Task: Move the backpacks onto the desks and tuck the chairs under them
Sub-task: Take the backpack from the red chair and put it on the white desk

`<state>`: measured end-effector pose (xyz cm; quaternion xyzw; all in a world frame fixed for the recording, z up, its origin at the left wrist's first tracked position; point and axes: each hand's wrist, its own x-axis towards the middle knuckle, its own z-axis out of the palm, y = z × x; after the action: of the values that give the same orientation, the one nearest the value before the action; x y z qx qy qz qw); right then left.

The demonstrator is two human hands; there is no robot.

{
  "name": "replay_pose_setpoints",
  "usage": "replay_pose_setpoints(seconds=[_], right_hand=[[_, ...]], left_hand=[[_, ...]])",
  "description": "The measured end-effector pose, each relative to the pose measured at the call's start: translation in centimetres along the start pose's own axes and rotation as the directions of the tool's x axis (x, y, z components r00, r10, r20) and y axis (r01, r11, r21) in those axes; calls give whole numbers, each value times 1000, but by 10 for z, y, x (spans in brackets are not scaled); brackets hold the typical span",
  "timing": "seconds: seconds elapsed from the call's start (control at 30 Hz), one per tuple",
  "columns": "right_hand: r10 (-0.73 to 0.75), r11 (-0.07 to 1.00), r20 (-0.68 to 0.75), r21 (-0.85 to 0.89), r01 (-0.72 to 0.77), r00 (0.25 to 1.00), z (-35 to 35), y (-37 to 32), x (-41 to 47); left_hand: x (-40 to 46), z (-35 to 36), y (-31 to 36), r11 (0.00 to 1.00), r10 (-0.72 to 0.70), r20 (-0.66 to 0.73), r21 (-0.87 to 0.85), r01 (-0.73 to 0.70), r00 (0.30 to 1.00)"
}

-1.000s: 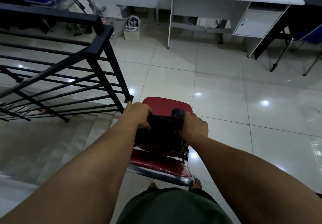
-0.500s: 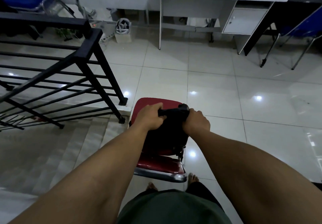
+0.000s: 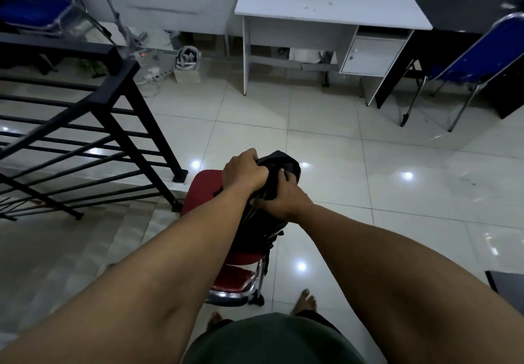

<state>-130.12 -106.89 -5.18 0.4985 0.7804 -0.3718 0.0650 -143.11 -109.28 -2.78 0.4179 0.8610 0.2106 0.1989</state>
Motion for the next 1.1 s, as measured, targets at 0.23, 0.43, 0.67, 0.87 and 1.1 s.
replay_pose_setpoints(seconds=[0.23, 0.43, 0.67, 0.87, 1.1], right_hand=[[-44, 998, -110, 41, 49, 993, -44, 19, 7], [98, 988, -207, 134, -71, 973, -67, 45, 16], [-8, 992, -444, 113, 65, 896, -112, 91, 20], [102, 990, -493, 137, -39, 864, -160, 121, 33], [12, 987, -399, 150, 53, 917, -204, 147, 72]], left_hand=[[8, 18, 66, 981, -153, -98, -138, 139, 983], [3, 57, 117, 951, -176, -130, -280, 134, 976], [6, 83, 158, 977, 80, -233, -176, -123, 969], [43, 56, 150, 911, 388, -254, -43, -411, 886], [122, 44, 156, 898, 301, 187, 275, -344, 935]])
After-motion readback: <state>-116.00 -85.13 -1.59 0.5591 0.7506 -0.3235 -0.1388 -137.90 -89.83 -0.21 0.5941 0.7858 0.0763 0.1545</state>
